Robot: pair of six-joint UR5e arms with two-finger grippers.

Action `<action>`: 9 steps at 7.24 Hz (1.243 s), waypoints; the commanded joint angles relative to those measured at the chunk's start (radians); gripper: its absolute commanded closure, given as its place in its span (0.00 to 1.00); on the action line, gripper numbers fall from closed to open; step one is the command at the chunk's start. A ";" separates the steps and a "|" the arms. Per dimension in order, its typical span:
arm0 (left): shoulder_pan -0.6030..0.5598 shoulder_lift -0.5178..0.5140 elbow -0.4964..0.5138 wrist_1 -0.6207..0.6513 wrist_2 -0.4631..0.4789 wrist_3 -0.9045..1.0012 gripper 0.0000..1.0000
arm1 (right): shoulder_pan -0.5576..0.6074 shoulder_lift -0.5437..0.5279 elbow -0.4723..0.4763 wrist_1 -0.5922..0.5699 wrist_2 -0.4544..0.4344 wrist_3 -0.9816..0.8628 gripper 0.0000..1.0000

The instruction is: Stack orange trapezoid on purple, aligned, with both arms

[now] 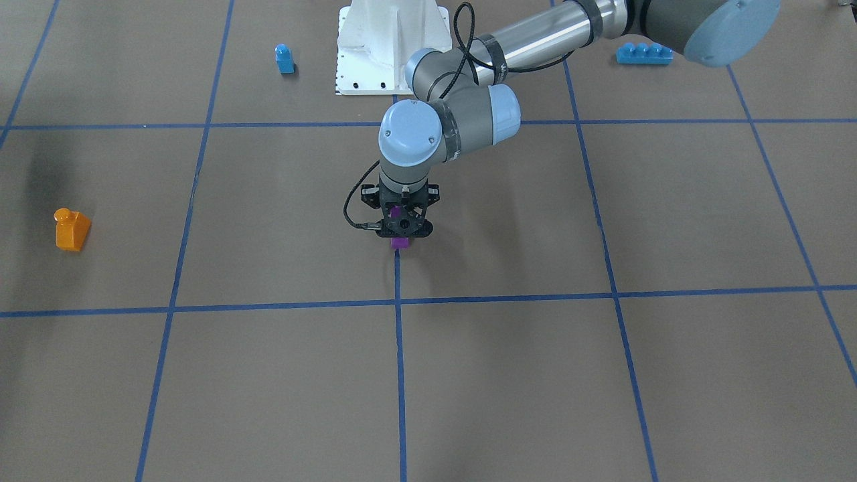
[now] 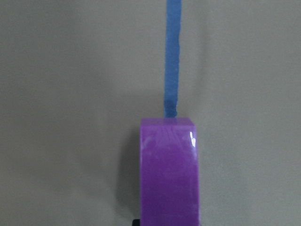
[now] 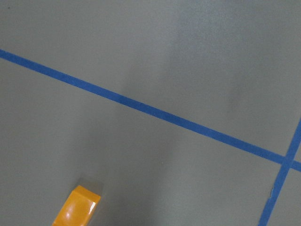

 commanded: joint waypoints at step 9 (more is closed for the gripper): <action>-0.100 -0.011 -0.036 0.000 0.000 0.003 0.01 | -0.223 -0.044 0.008 0.263 -0.100 0.697 0.00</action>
